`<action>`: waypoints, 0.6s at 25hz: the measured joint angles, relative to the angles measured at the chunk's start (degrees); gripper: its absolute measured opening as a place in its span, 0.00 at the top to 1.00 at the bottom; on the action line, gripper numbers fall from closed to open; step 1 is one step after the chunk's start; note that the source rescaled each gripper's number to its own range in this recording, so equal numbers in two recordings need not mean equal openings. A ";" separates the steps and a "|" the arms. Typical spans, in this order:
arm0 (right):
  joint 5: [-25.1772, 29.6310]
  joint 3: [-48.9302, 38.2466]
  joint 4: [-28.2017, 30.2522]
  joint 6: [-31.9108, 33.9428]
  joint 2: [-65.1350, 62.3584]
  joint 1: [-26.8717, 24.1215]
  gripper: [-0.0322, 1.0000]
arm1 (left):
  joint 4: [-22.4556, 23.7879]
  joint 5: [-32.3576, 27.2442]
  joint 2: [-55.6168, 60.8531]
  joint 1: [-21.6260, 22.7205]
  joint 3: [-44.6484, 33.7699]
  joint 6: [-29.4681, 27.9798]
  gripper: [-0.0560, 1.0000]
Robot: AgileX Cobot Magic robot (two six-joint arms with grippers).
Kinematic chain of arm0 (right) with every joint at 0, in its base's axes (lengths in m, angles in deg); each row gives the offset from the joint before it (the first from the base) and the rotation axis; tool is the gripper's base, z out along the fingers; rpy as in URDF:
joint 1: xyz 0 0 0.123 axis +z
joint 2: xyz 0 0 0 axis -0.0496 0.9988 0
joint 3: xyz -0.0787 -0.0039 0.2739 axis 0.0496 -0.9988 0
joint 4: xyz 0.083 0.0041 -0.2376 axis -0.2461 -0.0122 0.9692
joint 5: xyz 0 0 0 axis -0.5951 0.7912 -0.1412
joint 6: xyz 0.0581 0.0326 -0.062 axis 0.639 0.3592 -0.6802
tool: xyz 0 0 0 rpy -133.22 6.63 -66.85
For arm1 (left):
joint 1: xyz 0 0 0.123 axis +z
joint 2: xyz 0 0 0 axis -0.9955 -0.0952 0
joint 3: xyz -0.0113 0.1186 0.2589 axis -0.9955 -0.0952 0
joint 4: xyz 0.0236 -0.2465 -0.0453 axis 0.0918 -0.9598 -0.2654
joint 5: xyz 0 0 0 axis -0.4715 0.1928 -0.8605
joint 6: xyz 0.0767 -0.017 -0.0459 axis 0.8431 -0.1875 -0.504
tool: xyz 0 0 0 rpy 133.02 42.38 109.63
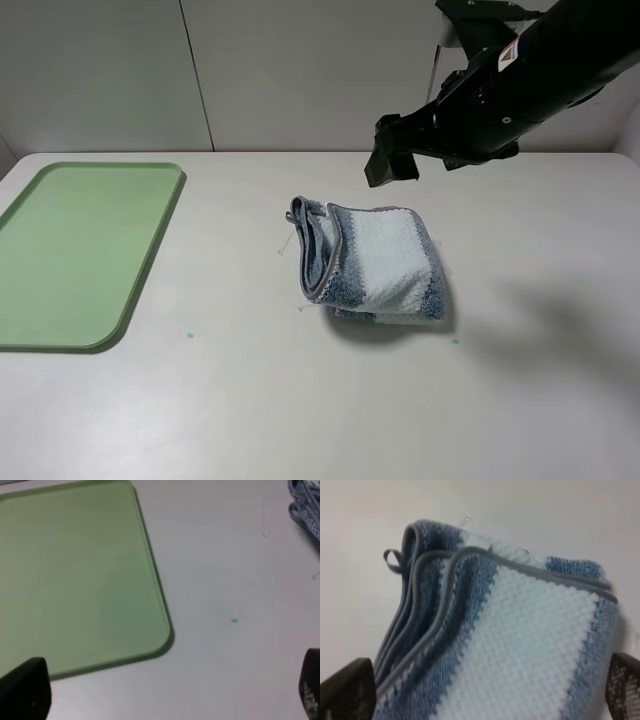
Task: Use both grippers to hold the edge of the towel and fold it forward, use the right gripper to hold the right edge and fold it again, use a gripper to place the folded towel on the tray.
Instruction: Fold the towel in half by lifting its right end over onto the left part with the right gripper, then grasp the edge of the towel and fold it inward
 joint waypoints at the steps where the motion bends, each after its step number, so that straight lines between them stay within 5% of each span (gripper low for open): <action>1: 1.33 0.00 0.14 -1.44 -1.09 0.00 0.00 | 0.00 0.00 0.00 0.00 0.00 0.00 0.00; 15: 20.73 0.00 5.53 -11.36 -14.92 0.00 0.00 | 0.00 0.00 0.00 0.00 0.00 0.00 0.00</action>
